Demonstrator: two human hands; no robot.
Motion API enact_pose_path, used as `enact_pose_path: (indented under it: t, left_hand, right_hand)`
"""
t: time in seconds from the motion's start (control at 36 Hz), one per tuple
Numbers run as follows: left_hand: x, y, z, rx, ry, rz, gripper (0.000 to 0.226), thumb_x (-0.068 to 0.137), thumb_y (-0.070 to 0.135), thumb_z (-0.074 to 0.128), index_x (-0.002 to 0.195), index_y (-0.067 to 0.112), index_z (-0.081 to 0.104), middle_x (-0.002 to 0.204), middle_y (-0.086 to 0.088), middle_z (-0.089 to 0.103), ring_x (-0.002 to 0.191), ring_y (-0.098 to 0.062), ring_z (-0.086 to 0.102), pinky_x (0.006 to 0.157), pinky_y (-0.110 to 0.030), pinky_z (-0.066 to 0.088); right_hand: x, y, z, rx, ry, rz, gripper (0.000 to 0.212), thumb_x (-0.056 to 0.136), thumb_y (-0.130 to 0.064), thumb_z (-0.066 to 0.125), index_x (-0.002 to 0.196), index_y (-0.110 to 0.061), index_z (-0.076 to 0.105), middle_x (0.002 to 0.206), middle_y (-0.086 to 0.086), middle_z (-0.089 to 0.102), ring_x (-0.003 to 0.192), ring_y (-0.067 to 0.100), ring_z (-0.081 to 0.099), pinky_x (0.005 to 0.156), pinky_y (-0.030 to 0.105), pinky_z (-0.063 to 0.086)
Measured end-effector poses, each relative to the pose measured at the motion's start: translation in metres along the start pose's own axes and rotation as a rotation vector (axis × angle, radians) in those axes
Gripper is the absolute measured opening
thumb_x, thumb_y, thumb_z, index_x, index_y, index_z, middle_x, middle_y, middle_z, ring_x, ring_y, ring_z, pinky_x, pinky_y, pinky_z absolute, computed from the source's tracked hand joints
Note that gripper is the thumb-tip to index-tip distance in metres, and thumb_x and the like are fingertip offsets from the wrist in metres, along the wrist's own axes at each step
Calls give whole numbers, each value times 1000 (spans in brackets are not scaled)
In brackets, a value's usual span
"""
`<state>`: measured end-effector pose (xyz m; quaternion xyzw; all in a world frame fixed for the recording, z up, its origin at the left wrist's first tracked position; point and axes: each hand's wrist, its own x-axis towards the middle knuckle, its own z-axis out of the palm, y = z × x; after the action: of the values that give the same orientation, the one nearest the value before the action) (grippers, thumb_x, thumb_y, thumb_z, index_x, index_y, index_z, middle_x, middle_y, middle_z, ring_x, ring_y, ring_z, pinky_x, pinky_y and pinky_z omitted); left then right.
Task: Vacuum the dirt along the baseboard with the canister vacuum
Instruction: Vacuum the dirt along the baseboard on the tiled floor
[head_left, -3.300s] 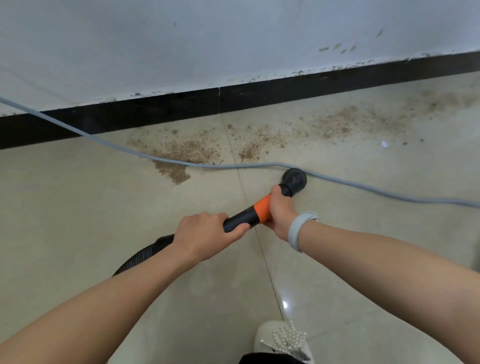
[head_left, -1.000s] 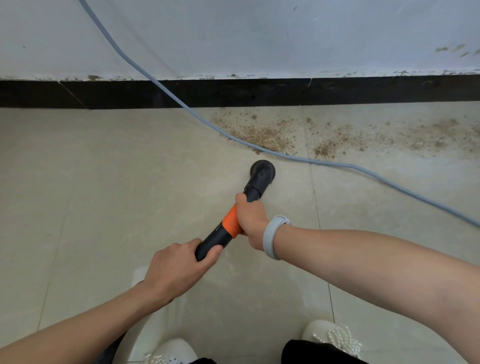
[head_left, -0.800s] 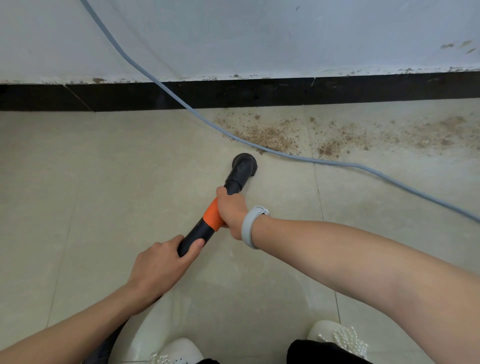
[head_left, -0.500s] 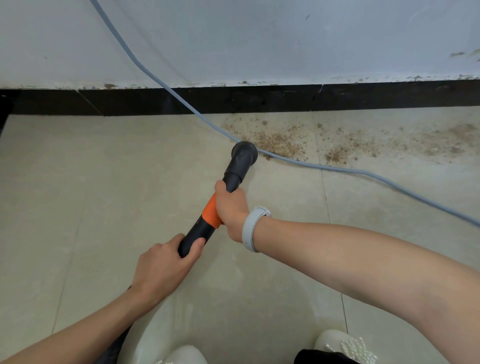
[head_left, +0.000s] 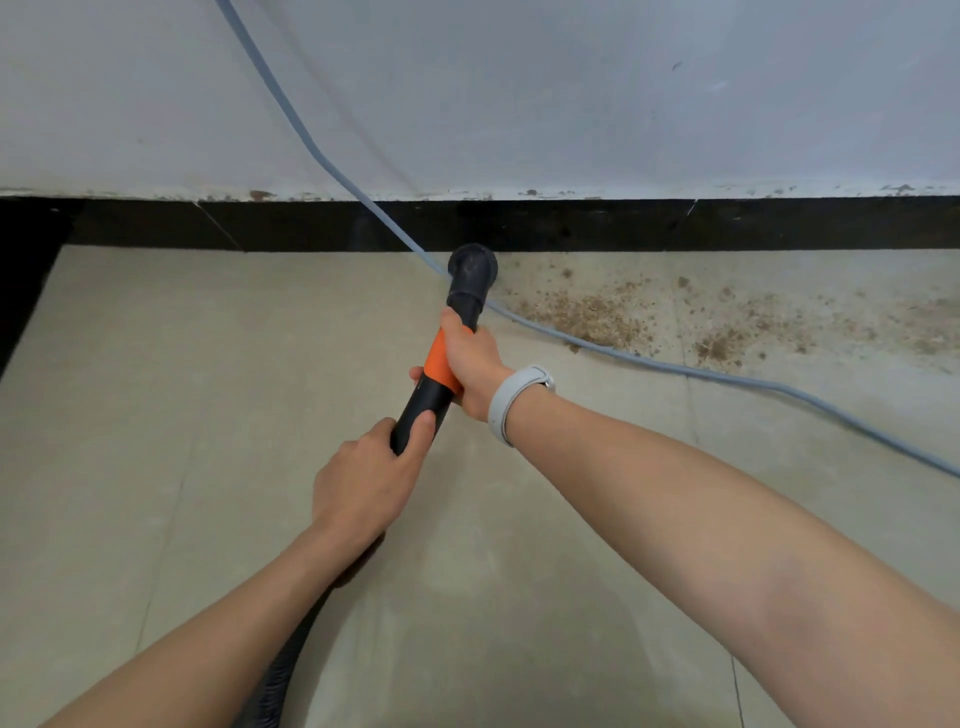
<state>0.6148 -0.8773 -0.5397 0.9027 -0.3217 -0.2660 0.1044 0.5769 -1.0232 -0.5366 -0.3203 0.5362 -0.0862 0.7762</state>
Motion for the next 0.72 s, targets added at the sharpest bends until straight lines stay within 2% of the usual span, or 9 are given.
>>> enact_pose_path:
  t: [0.11, 0.25, 0.31, 0.39, 0.5, 0.61, 0.72]
  left_hand:
    - [-14, -31, 0, -1, -53, -64, 60, 88, 71, 23, 81, 20, 55, 69, -3, 67, 68, -26, 66, 75, -38, 54]
    - [-28, -48, 0, -130, -58, -99, 55, 91, 64, 30, 84, 15, 53, 64, -6, 67, 64, -26, 66, 74, -42, 54]
    - [-27, -49, 2, -164, -59, -91, 51, 91, 64, 32, 86, 17, 51, 67, -5, 68, 66, -25, 66, 75, -44, 54]
    - [-20, -43, 10, -185, -69, -85, 52, 85, 72, 31, 87, 23, 46, 72, -5, 68, 68, -29, 67, 73, -44, 55]
    - [-6, -23, 19, -241, -50, -87, 51, 87, 71, 34, 85, 21, 46, 71, -7, 67, 65, -31, 65, 69, -48, 56]
    - [8, -11, 23, -198, -51, -29, 49, 88, 68, 31, 85, 21, 45, 70, -5, 66, 65, -29, 65, 71, -47, 55]
    - [19, -4, 22, -122, -74, 37, 47, 91, 65, 32, 86, 20, 44, 71, -4, 66, 67, -27, 64, 73, -43, 53]
  right_hand:
    - [3, 29, 22, 13, -48, 44, 29, 100, -34, 46, 110, -11, 34, 84, 5, 41, 54, 25, 58, 57, 36, 53]
    - [9, 44, 41, -82, -52, 43, 40, 99, -35, 48, 124, -6, 35, 80, 4, 43, 51, 24, 57, 53, 35, 52]
    - [14, 39, 45, -118, -21, 7, 44, 98, -36, 48, 126, -4, 36, 77, 5, 45, 53, 26, 58, 58, 38, 56]
    - [24, 27, 42, -209, 51, -31, 47, 97, -40, 47, 123, -2, 39, 76, 6, 49, 65, 33, 65, 76, 48, 59]
    - [40, 12, 36, -311, 151, -89, 40, 95, -45, 45, 110, -9, 36, 96, 13, 58, 91, 41, 67, 84, 51, 56]
    - [49, 1, 25, -302, 166, -101, 40, 94, -46, 46, 109, -10, 37, 95, 14, 56, 93, 40, 66, 87, 52, 54]
    - [46, -7, 5, -190, 156, -85, 42, 96, -45, 46, 116, -9, 37, 78, 7, 51, 79, 34, 67, 85, 51, 56]
